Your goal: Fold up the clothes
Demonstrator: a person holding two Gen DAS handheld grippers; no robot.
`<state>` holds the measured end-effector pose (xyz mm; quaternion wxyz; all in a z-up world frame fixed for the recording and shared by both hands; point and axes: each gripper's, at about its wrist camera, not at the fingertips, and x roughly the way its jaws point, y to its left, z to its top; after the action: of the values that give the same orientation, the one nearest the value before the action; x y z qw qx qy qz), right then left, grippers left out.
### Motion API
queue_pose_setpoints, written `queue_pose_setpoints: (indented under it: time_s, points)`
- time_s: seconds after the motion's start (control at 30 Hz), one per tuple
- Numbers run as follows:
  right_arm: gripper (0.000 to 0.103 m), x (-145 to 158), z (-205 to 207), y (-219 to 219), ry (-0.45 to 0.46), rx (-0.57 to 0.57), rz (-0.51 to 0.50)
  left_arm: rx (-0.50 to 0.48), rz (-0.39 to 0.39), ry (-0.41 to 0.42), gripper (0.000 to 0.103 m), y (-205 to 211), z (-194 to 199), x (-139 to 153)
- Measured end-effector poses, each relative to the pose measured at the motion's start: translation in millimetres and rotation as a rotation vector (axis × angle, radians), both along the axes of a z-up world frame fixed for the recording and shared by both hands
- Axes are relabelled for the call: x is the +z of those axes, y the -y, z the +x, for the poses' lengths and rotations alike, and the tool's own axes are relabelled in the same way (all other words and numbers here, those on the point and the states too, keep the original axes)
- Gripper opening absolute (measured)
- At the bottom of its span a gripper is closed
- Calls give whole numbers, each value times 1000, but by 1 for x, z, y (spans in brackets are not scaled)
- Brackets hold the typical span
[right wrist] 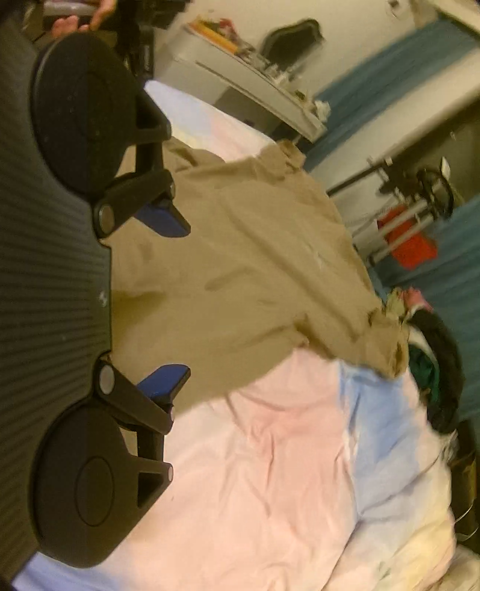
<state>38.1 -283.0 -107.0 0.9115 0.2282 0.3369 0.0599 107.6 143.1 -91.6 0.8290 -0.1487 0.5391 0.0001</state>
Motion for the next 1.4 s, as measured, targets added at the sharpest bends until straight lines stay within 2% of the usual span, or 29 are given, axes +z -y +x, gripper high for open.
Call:
queue_pose_setpoints:
  time_s: [0.13,0.23,0.27,0.33,0.4,0.47,0.5,0.53,0.57,0.63,0.67,0.73,0.87,0.97,1.1,1.23,1.4]
  points:
    - [76,-11,9,-21,25,79,-108,-37,-41,0,63,14,16,-10]
    - [75,-23,15,-30,17,119,-140,-37,-73,-12,54,14,24,-21]
    - [74,-28,18,-33,6,120,-162,-38,-83,-21,47,15,26,-26]
    - [74,-37,27,-36,-35,116,-206,-52,-82,-28,39,16,29,-32]
    - [74,-46,33,-42,-73,130,-251,-63,-82,-24,18,15,30,-33]
    - [72,-50,35,-50,-81,150,-308,-69,-99,-12,6,12,29,-31]
    - [68,-50,35,-52,-84,151,-333,-72,-107,-6,4,10,29,-29]
    - [53,-49,33,-52,-88,141,-343,-70,-129,16,3,5,26,-24]
    - [29,-47,32,-48,-91,125,-330,-67,-152,40,3,1,24,-19]
    - [11,-40,28,-33,-91,82,-271,-60,-199,88,2,-9,19,-7]
    - [8,-36,25,-25,-82,56,-236,-50,-231,113,2,-16,16,0]
    - [6,-23,19,-5,-49,-7,-151,-37,-278,157,2,-29,7,14]
    - [5,4,-7,43,40,-163,87,-5,-360,221,2,-56,-12,39]
    - [5,12,-31,74,52,-278,169,8,-370,224,2,-68,-21,45]
    - [5,3,-57,96,-16,-389,169,17,-357,168,2,-73,-24,29]
    - [5,-17,-53,91,-127,-408,124,22,-331,97,2,-75,-22,8]
    - [8,-17,-46,78,-124,-422,63,10,-271,69,3,-70,-15,-7]
